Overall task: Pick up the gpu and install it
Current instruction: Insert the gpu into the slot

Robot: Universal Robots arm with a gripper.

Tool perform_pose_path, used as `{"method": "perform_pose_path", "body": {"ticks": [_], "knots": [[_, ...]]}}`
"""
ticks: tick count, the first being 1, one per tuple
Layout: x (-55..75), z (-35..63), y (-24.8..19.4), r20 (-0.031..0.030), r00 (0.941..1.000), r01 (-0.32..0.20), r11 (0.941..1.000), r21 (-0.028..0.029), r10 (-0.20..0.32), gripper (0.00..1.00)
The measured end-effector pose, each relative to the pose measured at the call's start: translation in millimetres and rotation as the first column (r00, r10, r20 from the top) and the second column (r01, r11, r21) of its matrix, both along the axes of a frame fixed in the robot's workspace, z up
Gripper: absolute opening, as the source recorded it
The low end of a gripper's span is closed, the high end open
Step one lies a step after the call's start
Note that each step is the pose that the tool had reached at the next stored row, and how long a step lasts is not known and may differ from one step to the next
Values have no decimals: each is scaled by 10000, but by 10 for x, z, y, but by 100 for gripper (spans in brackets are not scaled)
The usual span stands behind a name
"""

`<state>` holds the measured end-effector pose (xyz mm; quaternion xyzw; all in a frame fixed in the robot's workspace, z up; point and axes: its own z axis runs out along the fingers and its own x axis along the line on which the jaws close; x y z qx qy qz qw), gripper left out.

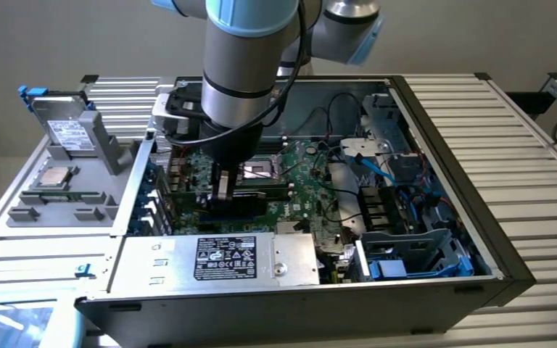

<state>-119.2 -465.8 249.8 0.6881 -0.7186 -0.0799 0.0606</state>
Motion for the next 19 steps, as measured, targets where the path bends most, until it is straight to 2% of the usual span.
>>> {"method": "perform_pose_path", "body": {"ticks": [19], "knots": [[0, -2, 0, 1, 10000, -1, 10000, 4, 1, 28]]}}
